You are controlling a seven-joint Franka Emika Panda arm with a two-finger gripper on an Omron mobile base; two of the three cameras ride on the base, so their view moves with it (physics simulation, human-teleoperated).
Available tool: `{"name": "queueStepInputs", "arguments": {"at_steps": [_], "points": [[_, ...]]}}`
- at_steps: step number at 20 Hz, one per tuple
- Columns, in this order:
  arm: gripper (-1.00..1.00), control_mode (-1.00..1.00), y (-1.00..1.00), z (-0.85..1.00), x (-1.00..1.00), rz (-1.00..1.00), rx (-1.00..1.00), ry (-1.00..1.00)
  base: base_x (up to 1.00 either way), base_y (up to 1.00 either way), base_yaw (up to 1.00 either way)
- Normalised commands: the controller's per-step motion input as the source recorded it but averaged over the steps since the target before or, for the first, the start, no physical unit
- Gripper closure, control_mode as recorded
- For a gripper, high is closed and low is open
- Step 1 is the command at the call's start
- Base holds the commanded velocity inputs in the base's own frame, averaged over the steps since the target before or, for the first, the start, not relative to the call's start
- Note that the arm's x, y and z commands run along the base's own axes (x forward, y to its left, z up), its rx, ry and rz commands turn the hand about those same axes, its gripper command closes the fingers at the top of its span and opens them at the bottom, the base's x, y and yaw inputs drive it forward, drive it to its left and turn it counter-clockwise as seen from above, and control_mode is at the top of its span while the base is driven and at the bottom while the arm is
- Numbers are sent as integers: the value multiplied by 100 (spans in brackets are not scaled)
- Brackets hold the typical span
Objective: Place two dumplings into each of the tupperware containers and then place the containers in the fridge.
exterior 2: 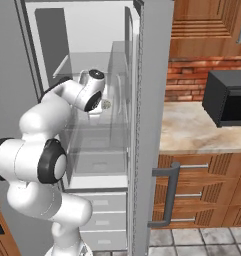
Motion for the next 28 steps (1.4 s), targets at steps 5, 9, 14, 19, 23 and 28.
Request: {"name": "queueStepInputs", "arguments": {"at_steps": [5,9,14,19,23,28], "points": [[-100,-100,2,0,0,0,0,-13,0,0,0],[-100,-100,0,16,0,0,0,-20,0,0,0],[-100,-100,-21,40,-57,0,0,-10,0,0,0],[-100,-100,-7,78,-84,3,0,0,0,0,0],[-100,-100,0,28,-100,11,-7,0,0,0,0],[-100,-100,2,12,-100,21,-15,0,0,0,0]]}}
